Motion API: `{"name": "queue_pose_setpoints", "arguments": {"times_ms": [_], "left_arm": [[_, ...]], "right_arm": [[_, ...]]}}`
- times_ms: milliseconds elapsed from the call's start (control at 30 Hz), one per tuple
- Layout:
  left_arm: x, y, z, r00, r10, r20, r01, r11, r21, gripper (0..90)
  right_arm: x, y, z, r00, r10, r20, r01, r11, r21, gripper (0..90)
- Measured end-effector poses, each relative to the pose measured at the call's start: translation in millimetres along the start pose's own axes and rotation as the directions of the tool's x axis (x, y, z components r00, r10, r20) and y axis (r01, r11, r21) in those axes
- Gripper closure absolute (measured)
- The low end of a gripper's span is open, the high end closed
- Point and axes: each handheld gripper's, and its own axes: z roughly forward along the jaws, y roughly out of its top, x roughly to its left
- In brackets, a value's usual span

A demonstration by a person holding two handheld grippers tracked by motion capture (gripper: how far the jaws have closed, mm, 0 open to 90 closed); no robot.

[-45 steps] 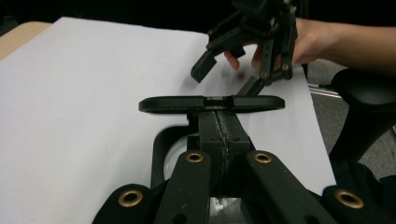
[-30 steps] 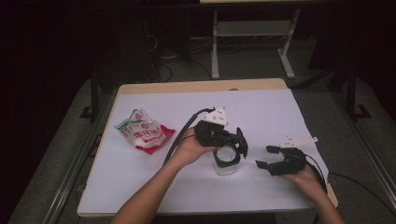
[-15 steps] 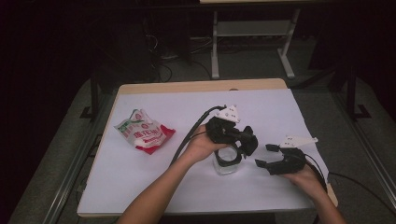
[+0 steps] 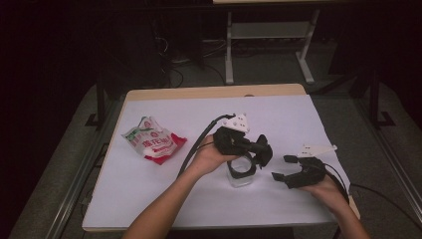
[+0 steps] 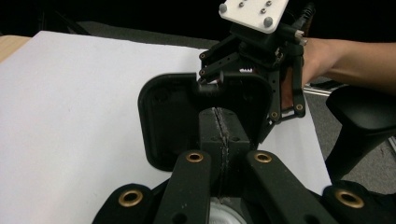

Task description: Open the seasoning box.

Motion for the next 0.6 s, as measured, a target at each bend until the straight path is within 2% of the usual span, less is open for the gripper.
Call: {"name": "queue_pose_setpoints", "arguments": {"times_ms": [300, 433, 600], "left_arm": [[-0.8, -13.8, -24.9, 0.9988, -0.042, -0.026, 0.041, 0.999, -0.015, 89.7], [-2.1, -22.8, -37.2, 0.9972, -0.053, -0.053, 0.052, 0.9986, -0.002, 88.0], [-5.5, -36.9, -51.9, 0.9935, -0.077, -0.084, 0.076, 0.9971, -0.009, 86.9]], "right_arm": [[0.9, -0.3, -0.3, 1.0, 0.0, 0.003, 0.0, 1.0, -0.002, 15.6], [2.2, 0.2, 1.9, 1.0, -0.004, 0.006, 0.004, 1.0, 0.007, 15.5], [4.9, -2.0, 0.4, 0.9999, -0.011, 0.011, 0.011, 1.0, 0.011, 15.5]]}}
